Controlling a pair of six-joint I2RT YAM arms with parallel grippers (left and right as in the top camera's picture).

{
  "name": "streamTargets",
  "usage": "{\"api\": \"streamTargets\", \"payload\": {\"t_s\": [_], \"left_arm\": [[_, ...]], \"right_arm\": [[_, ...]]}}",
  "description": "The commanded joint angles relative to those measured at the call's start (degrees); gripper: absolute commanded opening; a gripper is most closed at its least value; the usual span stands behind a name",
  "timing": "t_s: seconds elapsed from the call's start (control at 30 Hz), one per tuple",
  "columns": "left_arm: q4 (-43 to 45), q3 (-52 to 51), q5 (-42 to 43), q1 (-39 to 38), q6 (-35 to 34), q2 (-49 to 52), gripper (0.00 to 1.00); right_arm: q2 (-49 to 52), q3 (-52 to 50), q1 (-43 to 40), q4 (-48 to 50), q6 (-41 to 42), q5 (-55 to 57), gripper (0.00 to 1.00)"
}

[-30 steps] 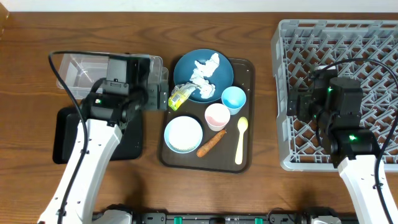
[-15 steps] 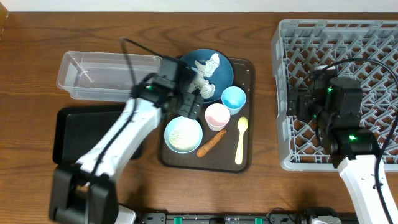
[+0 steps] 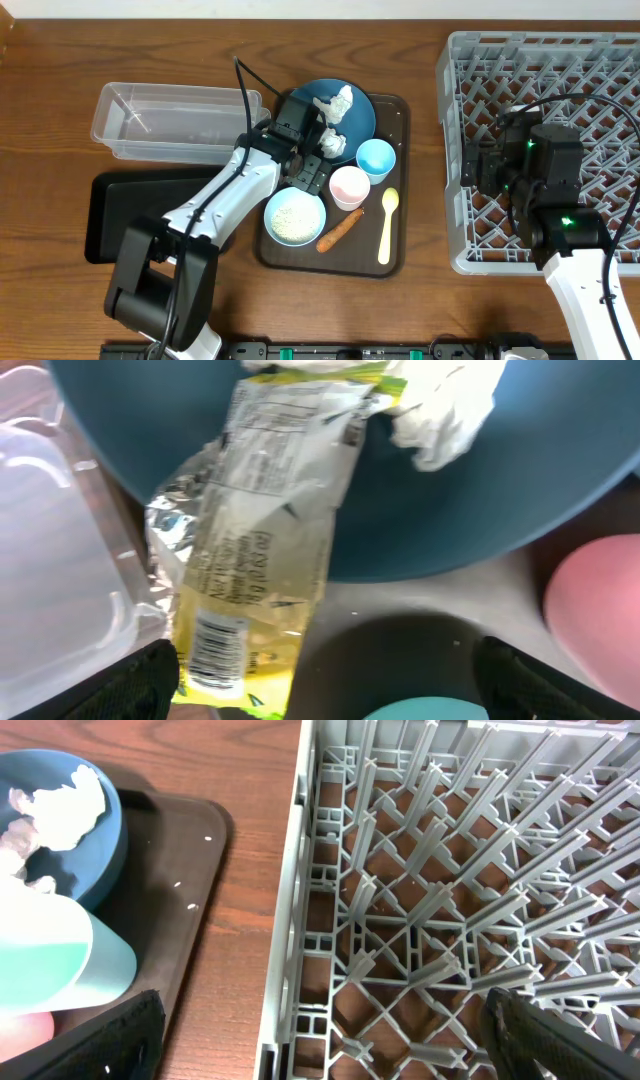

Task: Sort waste into correct bins and load items into the dishwasher rack
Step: 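Reach the left gripper to the snack wrapper on the blue plate and grasp it, then carry the wrapper with the left gripper and drop it into the clear bin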

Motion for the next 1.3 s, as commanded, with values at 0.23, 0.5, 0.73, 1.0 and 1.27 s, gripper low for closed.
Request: {"api": "streamTargets", "payload": {"t_s": [0.23,0.5,0.73,1.0,1.27], "left_arm": [[1.4,1.1,-5.8,0.2,0.5,1.3,0.95],[2.5,1.1,-5.8,0.1,0.5,3.0,0.84],[2.9,1.1,-5.8,0.2,0.6,3.0,0.41],[2.8,1.1,-6.3,0.2,0.6,2.4,0.12],[3.1,1.8,-6.3,0.4,0.6,-7.0,0.08]], "right_arm": [[-0.1,1.1,0.3,0.0,0.8,-0.2,0.99],[-0.1,1.1,0.3,0.0,0.8,-0.2,0.99],[-0.1,1.1,0.3,0.0,0.8,-0.2,0.99],[-0.1,1.1,0.3,0.0,0.8,-0.2,0.99],[-0.1,1.1,0.3,0.0,0.8,0.2,0.99]]}}
